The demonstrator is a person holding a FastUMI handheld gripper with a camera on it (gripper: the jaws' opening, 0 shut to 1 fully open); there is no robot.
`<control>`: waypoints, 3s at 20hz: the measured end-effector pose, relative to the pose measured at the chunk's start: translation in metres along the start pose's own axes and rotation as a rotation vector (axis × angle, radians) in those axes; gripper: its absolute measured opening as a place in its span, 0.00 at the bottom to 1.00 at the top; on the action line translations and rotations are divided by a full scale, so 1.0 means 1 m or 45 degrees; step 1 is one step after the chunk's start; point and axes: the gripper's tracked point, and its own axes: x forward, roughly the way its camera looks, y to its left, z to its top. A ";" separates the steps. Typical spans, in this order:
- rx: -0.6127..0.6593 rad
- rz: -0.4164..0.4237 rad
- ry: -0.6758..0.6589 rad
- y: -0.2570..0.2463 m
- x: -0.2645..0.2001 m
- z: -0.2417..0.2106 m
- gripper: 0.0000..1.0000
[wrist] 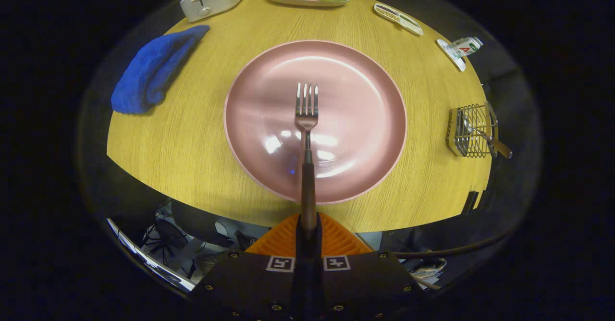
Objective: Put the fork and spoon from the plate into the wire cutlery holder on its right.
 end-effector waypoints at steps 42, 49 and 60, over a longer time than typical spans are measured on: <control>0.754 -0.228 -0.058 -0.237 -0.085 0.034 0.07; 0.782 -0.193 0.000 -0.245 -0.067 0.029 0.07; 0.750 -0.107 0.091 -0.246 -0.044 0.032 0.07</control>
